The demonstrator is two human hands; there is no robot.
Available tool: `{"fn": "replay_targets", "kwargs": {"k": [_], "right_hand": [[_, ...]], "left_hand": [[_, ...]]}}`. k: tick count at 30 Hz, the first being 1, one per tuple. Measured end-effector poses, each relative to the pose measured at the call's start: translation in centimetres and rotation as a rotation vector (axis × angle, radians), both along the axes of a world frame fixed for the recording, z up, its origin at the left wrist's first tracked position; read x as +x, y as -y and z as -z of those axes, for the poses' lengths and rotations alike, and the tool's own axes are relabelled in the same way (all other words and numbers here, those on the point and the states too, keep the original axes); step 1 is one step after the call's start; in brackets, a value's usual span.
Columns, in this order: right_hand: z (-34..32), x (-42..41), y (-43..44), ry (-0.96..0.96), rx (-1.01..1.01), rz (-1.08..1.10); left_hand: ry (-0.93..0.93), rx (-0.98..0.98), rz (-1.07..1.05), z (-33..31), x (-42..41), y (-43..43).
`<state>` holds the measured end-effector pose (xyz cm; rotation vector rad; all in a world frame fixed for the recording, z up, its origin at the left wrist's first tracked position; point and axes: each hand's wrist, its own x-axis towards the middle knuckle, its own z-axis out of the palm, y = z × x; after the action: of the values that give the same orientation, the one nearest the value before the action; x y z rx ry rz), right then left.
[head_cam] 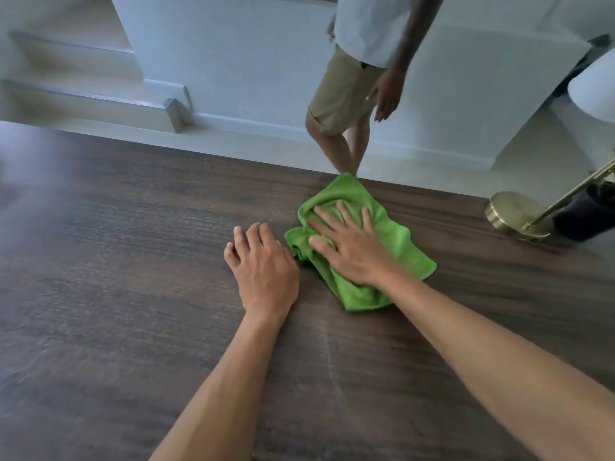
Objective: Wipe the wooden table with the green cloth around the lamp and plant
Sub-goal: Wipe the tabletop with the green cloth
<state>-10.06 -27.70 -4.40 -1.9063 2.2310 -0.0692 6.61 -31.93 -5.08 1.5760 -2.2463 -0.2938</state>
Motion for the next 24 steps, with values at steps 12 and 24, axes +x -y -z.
{"fn": "replay_targets", "kwargs": {"k": [12,24], "right_hand": [[0.2,-7.1,-1.7,-0.122,0.115,0.273],[0.4,0.5,5.6,-0.074,0.07,0.05]], "left_hand": [[0.078,-0.033,0.319,1.2,8.2,-4.2],[0.057,-0.015,0.243,0.9,7.7,-4.7]]}}
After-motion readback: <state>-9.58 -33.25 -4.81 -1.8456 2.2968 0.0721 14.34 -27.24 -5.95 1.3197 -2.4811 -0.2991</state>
